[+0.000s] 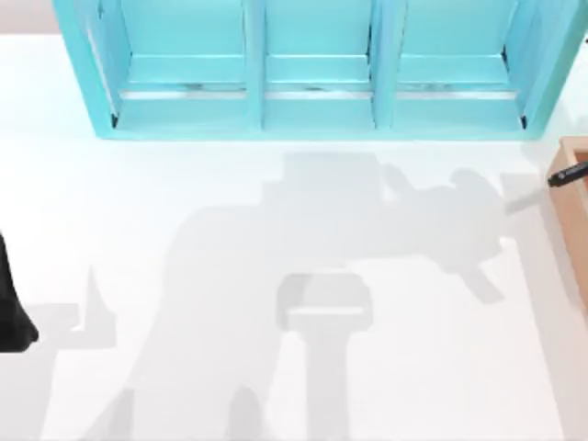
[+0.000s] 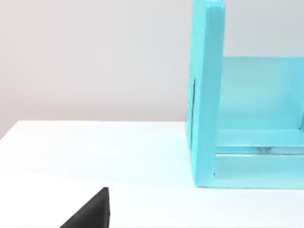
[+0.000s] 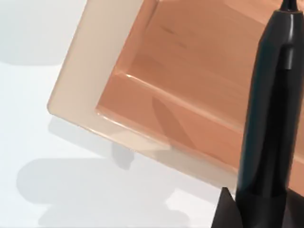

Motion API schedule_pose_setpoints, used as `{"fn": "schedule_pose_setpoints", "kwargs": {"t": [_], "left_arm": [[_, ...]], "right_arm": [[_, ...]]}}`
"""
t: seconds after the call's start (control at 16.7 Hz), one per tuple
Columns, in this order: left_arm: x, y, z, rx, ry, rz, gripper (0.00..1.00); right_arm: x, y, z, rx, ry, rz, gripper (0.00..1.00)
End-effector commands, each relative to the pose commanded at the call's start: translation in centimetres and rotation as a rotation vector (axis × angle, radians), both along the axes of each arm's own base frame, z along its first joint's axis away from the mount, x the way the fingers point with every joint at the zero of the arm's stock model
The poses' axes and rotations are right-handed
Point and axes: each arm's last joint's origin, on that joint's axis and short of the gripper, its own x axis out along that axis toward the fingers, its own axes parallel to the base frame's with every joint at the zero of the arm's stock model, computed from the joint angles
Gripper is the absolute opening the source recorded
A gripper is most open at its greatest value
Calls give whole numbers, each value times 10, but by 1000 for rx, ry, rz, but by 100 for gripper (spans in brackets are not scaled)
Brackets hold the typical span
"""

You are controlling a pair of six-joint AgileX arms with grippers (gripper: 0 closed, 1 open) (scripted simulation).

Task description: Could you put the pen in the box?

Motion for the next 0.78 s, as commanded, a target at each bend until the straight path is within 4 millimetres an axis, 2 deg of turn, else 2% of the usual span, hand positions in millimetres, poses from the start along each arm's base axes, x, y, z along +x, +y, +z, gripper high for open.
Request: {"fn": "schedule_pose_setpoints", "kwargs": {"t": [0.12,0.18,0.3,0.42,0.54,0.78], "left_arm": [[0,0,0,0,0,0,100],[0,0,0,0,0,0,100],[0,0,0,0,0,0,100],[0,0,0,0,0,0,100],[0,0,0,0,0,0,100],[0,0,0,0,0,0,100]], "right_arm": [[-24,-71,3,1,6,-163,0],[-39,-99,4,2,6,-233,0],[-69,-139,7,3,0,-342,0],[-93,-161,9,5,-9,-412,0],[-106,-171,10,5,-16,-445,0],[-108,-172,10,6,-16,-448,0]]}}
